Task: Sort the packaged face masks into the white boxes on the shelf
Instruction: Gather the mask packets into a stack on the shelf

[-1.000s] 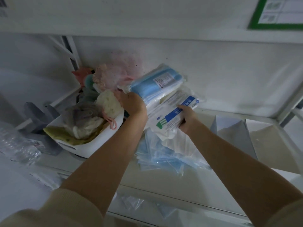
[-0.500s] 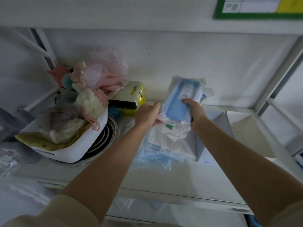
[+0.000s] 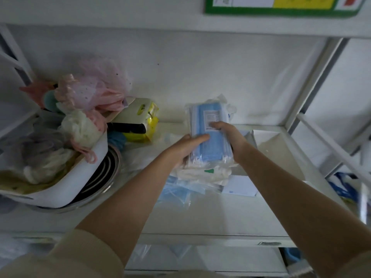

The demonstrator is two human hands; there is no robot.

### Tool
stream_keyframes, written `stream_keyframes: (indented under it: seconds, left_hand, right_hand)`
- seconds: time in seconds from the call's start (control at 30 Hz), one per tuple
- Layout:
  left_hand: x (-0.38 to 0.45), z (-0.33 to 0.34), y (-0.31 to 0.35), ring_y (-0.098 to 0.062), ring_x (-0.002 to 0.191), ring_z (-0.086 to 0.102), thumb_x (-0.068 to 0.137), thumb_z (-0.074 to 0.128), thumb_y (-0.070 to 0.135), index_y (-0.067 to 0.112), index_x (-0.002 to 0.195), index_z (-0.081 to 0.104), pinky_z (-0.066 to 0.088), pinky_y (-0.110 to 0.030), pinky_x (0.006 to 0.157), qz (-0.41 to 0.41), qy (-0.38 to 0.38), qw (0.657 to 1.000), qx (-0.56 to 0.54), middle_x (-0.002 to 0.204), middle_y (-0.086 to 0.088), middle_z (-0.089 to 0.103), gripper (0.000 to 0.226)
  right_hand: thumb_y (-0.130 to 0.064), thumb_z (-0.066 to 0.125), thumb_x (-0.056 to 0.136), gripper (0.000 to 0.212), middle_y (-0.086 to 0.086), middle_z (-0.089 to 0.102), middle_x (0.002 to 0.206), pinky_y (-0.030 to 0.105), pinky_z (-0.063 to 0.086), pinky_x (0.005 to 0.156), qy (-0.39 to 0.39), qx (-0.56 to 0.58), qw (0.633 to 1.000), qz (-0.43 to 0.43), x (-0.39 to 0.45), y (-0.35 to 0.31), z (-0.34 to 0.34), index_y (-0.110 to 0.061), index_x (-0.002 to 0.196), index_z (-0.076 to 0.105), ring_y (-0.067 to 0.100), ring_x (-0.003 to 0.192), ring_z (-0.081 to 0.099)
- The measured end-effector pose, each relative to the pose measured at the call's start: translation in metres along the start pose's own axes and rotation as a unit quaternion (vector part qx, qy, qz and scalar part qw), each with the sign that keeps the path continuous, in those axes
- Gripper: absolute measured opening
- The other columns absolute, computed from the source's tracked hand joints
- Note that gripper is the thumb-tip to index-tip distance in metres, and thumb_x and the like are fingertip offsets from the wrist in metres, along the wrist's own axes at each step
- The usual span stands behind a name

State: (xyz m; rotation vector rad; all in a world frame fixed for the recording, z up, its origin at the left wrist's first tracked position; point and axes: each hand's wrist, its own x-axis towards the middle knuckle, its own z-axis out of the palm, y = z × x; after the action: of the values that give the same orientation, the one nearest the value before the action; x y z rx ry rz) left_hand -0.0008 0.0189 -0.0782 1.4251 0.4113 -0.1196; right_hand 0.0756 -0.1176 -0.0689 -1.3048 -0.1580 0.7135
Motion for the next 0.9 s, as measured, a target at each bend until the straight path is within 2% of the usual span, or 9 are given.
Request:
stream_keyframes:
  seconds: [0.1, 0.23, 0.33, 0.47, 0.53, 0.6, 0.67, 0.77, 0.9]
  left_hand:
    - [0.001, 0.0, 0.001, -0.026, 0.101, 0.068, 0.08, 0.075, 0.02, 0.018, 0.131, 0.042, 0.058, -0.042, 0.082, -0.008, -0.021, 1.0, -0.002, 0.119, -0.012, 0.063, 0.06]
    - [0.005, -0.013, -0.001, -0.027, 0.106, 0.065, 0.074, 0.079, 0.015, 0.025, 0.129, 0.038, 0.056, -0.045, 0.086, -0.032, -0.02, 0.998, -0.047, 0.123, -0.009, 0.06, 0.069]
    - [0.007, -0.023, -0.002, -0.026, 0.102, 0.066, 0.071, 0.082, 0.017, 0.027, 0.128, 0.04, 0.058, -0.043, 0.08, -0.039, -0.005, 0.998, -0.044, 0.119, -0.007, 0.062, 0.071]
    - [0.017, -0.037, 0.003, -0.025, 0.095, 0.067, 0.071, 0.079, 0.011, 0.025, 0.129, 0.037, 0.06, -0.04, 0.073, 0.014, 0.08, 0.995, -0.054, 0.116, -0.008, 0.061, 0.072]
    - [0.025, -0.043, 0.007, -0.026, 0.093, 0.067, 0.073, 0.076, 0.013, 0.021, 0.124, 0.039, 0.059, -0.043, 0.078, 0.029, 0.119, 0.991, -0.05, 0.115, -0.011, 0.061, 0.064]
    - [0.034, -0.051, 0.009, -0.028, 0.092, 0.067, 0.076, 0.074, 0.018, 0.021, 0.119, 0.042, 0.057, -0.044, 0.081, 0.041, 0.134, 0.989, -0.043, 0.114, -0.013, 0.062, 0.053]
    - [0.041, -0.057, 0.012, -0.029, 0.098, 0.065, 0.083, 0.067, 0.025, 0.022, 0.119, 0.047, 0.052, -0.048, 0.089, 0.051, 0.143, 0.988, -0.028, 0.118, -0.015, 0.062, 0.042]
    - [0.053, -0.072, 0.017, -0.03, 0.103, 0.063, 0.089, 0.057, 0.03, 0.014, 0.127, 0.052, 0.051, -0.044, 0.094, 0.051, 0.172, 0.983, 0.032, 0.12, -0.015, 0.063, 0.041]
    - [0.06, -0.095, 0.022, -0.024, 0.096, 0.064, 0.085, 0.059, 0.036, 0.022, 0.112, 0.056, 0.055, -0.037, 0.074, -0.017, 0.15, 0.987, 0.056, 0.108, -0.005, 0.064, 0.031]
  right_hand:
    - [-0.028, 0.067, 0.081, 0.037, 0.016, 0.072, 0.098, 0.04, 0.058, 0.068, -0.018, -0.04, 0.999, 0.002, -0.001, -0.002, -0.001, -0.009, 0.112, 0.063, 0.031, 0.085, 0.071]
    - [-0.008, 0.069, 0.078, 0.047, 0.029, 0.061, 0.118, 0.056, 0.05, 0.089, 0.066, -0.056, 0.996, -0.004, 0.007, 0.001, -0.002, 0.007, 0.121, 0.055, 0.044, 0.102, 0.062]
    - [-0.001, 0.065, 0.08, 0.048, 0.029, 0.058, 0.121, 0.053, 0.052, 0.085, 0.083, -0.028, 0.996, -0.016, 0.016, 0.005, 0.002, 0.009, 0.125, 0.05, 0.042, 0.101, 0.062]
    - [-0.018, 0.065, 0.082, 0.041, 0.014, 0.065, 0.116, 0.042, 0.054, 0.088, -0.017, -0.074, 0.993, 0.086, 0.021, 0.005, 0.015, -0.007, 0.121, 0.059, 0.03, 0.1, 0.064]
    - [-0.026, 0.07, 0.077, 0.041, 0.007, 0.069, 0.107, 0.035, 0.058, 0.076, -0.029, -0.108, 0.984, 0.136, 0.024, 0.003, 0.018, -0.012, 0.115, 0.063, 0.024, 0.092, 0.066]
    - [-0.02, 0.069, 0.076, 0.039, 0.011, 0.07, 0.101, 0.038, 0.058, 0.069, -0.061, -0.058, 0.984, 0.159, 0.028, 0.003, 0.025, -0.01, 0.113, 0.063, 0.027, 0.083, 0.069]
    - [-0.013, 0.066, 0.08, 0.034, 0.015, 0.072, 0.097, 0.037, 0.058, 0.068, -0.028, -0.027, 0.991, 0.131, 0.04, 0.005, 0.033, -0.004, 0.112, 0.063, 0.027, 0.076, 0.07]
    - [-0.006, 0.062, 0.083, 0.014, 0.012, 0.07, 0.067, 0.028, 0.054, 0.046, 0.051, 0.006, 0.995, 0.09, 0.058, 0.009, 0.049, -0.003, 0.096, 0.063, 0.022, 0.052, 0.067]
    - [-0.01, 0.065, 0.082, 0.006, 0.007, 0.062, 0.078, 0.028, 0.049, 0.053, 0.094, 0.022, 0.991, 0.092, 0.087, 0.014, 0.062, -0.01, 0.086, 0.06, 0.02, 0.061, 0.062]
